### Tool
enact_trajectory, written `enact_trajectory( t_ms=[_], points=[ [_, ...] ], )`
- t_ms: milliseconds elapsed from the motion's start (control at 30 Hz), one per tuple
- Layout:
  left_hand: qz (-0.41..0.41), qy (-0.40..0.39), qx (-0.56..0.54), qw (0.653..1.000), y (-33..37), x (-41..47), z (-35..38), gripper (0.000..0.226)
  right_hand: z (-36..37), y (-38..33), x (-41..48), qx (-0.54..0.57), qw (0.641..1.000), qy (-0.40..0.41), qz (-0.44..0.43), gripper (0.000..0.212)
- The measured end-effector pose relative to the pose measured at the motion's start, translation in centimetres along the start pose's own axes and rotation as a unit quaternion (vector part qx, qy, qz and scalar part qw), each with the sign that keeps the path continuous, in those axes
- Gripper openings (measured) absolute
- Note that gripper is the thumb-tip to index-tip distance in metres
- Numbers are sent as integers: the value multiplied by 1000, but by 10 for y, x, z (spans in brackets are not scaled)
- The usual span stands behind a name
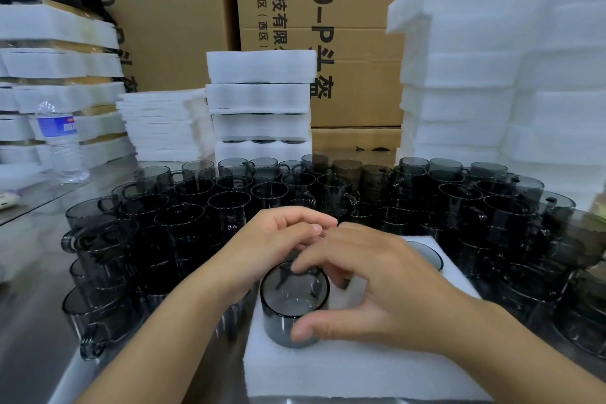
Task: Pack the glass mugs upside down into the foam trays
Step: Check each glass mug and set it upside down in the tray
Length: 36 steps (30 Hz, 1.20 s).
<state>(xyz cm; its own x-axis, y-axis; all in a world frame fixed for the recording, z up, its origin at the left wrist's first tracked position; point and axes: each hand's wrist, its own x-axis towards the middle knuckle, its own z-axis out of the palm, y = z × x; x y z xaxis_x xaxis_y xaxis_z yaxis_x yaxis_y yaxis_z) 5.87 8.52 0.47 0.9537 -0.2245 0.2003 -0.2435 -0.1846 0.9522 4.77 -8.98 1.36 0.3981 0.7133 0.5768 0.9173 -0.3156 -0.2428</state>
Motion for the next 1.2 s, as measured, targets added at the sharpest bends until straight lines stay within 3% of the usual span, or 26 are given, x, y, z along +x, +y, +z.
enact_trajectory(
  t_ms=[200,367,633,1000,1200],
  points=[
    [12,-2,12,1000,1,0,1,31,-2,1,-1,2,994,-38,98,62],
    [16,-2,12,1000,2,0,2,35,-2,1,-1,-15,991,-67,119,58],
    [18,-11,33,999,-1,1,4,22,0,3,1,18,978,-122,166,61],
    [9,2,55,998,-3,3,4,34,4,4,0,6,973,-168,157,51],
    [17,5,51,999,-5,3,4,30,7,8,1,5,975,-165,148,53]
  ],
)
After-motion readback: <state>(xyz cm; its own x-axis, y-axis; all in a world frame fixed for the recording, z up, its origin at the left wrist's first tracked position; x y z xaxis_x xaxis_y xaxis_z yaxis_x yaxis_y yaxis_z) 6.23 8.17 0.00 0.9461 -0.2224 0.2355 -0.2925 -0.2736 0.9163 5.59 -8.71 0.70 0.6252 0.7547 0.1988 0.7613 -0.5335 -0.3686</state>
